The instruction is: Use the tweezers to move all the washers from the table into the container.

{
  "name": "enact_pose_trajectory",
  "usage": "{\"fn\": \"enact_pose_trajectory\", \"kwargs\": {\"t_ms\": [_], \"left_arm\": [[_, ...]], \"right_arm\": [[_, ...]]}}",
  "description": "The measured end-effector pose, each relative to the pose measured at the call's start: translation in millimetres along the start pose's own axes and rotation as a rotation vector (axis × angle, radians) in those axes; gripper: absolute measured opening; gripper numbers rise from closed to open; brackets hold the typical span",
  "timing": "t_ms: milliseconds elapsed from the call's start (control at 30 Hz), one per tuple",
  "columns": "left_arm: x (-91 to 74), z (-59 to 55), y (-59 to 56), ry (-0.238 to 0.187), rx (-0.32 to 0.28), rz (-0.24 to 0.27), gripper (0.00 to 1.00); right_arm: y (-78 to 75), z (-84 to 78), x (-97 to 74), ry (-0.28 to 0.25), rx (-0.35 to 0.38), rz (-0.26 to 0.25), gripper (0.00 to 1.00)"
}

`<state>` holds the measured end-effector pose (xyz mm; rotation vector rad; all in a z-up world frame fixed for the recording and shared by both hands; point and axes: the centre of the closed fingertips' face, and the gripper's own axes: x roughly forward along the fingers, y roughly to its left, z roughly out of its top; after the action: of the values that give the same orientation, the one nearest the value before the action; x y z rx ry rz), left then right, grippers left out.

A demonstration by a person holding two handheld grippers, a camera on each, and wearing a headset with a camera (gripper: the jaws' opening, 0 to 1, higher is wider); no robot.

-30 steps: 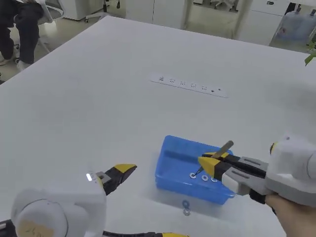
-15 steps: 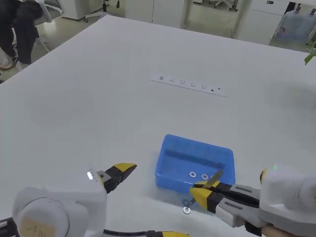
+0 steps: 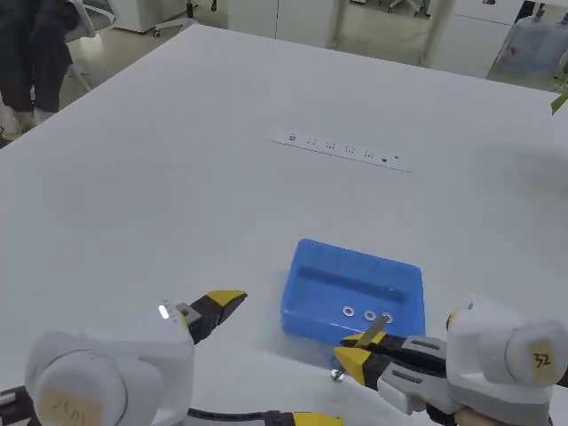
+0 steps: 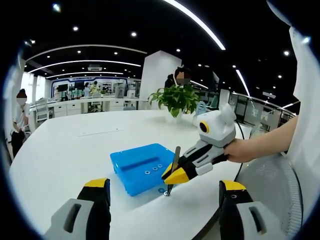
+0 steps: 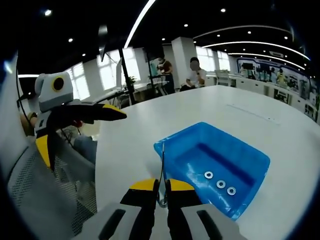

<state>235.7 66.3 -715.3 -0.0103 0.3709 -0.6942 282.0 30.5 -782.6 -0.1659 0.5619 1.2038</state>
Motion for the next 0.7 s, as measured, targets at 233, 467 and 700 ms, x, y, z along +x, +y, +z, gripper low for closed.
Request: {"fn": "enact_pose_trajectory", "kwargs": {"t_ms": [233, 467, 700], "left_arm": [[0.1, 0.1, 0.1, 0.001, -0.001, 0.000, 0.91], [0.4, 0.0, -0.2, 0.002, 0.003, -0.001, 0.91], [0.3, -0.1, 0.5, 0.002, 0.003, 0.002, 0.91]], "right_arm": [[4.4, -0.5, 0.2, 0.008, -0.023, 0.017, 0.04], [12.7, -3.7, 0.3, 0.045, -0.137, 0.033, 0.03], [18.6, -3.8, -1.3, 0.040, -0.145, 0.046, 0.03]]}}
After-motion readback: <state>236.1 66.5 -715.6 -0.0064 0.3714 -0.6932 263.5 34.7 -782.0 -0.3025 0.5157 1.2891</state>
